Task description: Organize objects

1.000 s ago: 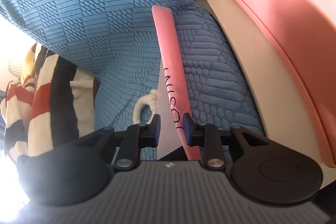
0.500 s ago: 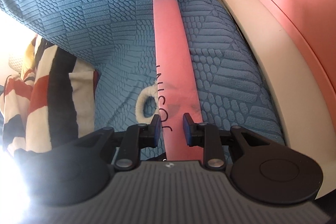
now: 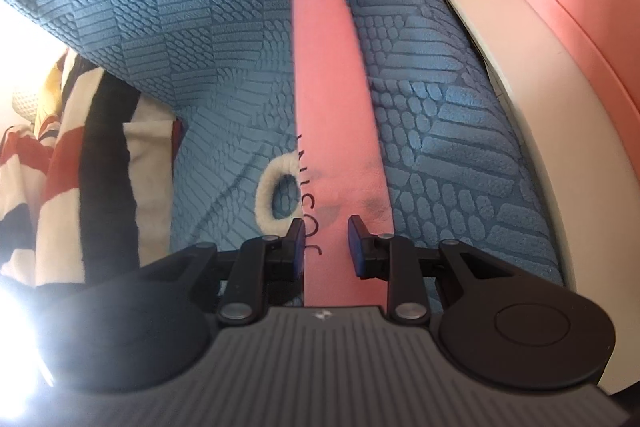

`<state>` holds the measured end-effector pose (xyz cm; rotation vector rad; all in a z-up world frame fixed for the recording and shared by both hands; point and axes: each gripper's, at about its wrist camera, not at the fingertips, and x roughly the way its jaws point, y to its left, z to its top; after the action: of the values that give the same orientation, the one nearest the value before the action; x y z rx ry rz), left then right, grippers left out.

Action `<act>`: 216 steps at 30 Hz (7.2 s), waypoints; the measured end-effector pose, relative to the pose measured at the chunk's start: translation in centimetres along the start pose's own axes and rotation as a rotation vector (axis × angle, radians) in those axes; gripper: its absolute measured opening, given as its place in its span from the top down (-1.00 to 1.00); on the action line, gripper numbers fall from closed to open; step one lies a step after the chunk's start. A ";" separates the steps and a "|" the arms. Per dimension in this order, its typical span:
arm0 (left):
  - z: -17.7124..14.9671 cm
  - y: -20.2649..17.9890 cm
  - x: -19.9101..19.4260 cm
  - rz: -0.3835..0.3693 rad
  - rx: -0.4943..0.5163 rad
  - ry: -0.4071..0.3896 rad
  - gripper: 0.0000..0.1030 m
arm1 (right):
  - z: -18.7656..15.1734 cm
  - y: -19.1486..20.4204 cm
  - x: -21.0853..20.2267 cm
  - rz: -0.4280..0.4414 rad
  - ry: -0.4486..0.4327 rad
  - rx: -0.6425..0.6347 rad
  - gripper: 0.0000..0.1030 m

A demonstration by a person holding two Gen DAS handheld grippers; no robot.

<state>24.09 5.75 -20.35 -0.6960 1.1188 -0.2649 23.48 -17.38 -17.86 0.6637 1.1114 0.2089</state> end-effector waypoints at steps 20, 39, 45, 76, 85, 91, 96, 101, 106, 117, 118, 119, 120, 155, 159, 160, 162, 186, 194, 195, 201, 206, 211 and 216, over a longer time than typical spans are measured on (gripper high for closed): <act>-1.4 -3.3 3.2 0.074 0.221 0.037 0.81 | 2.1 -0.5 -0.2 0.020 -0.019 0.032 0.44; -0.3 -3.0 3.5 0.062 0.201 0.076 0.82 | 9.5 0.5 2.5 -0.017 -0.051 -0.141 -0.16; -0.1 -2.5 3.1 0.054 0.184 0.086 0.82 | 10.8 1.5 4.5 0.041 0.016 -0.224 -0.16; -1.9 -2.2 2.1 0.042 0.156 0.043 0.82 | 3.9 1.0 -4.0 0.092 -0.115 -0.395 0.53; -1.9 -0.6 1.3 -0.013 0.025 0.048 0.82 | 1.2 1.2 -5.4 0.159 -0.097 -0.392 0.54; -1.5 0.8 1.5 -0.055 -0.083 0.065 0.82 | 0.0 1.4 -5.7 0.170 -0.075 -0.410 0.54; -1.1 1.2 1.6 -0.060 -0.119 0.076 0.82 | -1.0 2.0 -5.9 0.140 -0.082 -0.464 0.54; -0.2 2.2 1.3 -0.050 -0.154 0.081 0.82 | -3.2 3.4 -6.0 0.064 -0.124 -0.585 0.54; 0.6 2.4 0.3 0.018 -0.143 0.059 0.82 | -5.3 4.6 -5.5 0.014 -0.133 -0.711 0.54; 2.2 -0.3 -2.5 -0.071 0.086 0.033 0.82 | -9.2 6.3 -2.6 -0.110 -0.080 -0.984 0.51; 2.2 -0.8 -2.4 -0.080 0.120 0.048 0.82 | -9.4 6.4 -2.5 -0.120 -0.080 -1.005 0.50; 2.2 -1.3 -2.2 -0.086 0.157 0.062 0.82 | -9.6 6.5 -2.3 -0.129 -0.081 -1.027 0.48; 2.2 -2.0 -1.9 -0.092 0.200 0.082 0.82 | -9.7 6.6 -2.3 -0.134 -0.080 -1.042 0.46; 1.2 -3.2 2.0 -0.001 0.420 0.268 0.82 | -6.4 4.0 -9.0 0.137 0.088 -0.720 0.26; 1.3 -2.9 1.8 0.006 0.406 0.263 0.82 | -5.1 3.4 -9.7 0.153 0.079 -0.670 0.26; 1.3 -2.9 1.7 0.007 0.407 0.261 0.82 | -4.7 3.1 -9.8 0.155 0.061 -0.655 0.26; 1.2 -3.0 1.7 0.011 0.411 0.257 0.82 | -4.0 2.5 -10.3 0.142 0.018 -0.619 0.23; -0.1 -3.0 1.8 0.087 0.416 0.201 0.82 | -5.3 3.5 -3.7 0.031 0.148 -0.667 0.34; -2.1 -3.3 0.7 0.096 0.396 0.155 0.81 | -5.2 3.5 -3.5 0.026 0.149 -0.660 0.35; -2.5 -3.5 0.7 0.100 0.403 0.156 0.81 | -5.2 3.5 -3.5 0.027 0.149 -0.659 0.34; -3.8 -3.5 0.4 0.119 0.379 0.134 0.82 | -5.2 3.3 -3.4 0.019 0.161 -0.643 0.34; -3.8 -2.7 0.4 0.118 0.335 0.123 0.82 | -4.6 2.4 -3.7 0.028 0.176 -0.557 0.36; -3.7 -2.2 0.4 0.104 0.300 0.119 0.82 | -3.0 0.8 -4.6 -0.003 0.086 -0.443 0.15; -3.7 -2.4 0.4 0.107 0.298 0.118 0.82 | -0.7 -1.6 -4.7 0.047 0.023 -0.250 0.03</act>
<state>21.33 2.32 -20.13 -0.3589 1.1936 -0.3762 20.51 -20.63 -15.41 0.4656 1.0714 0.3896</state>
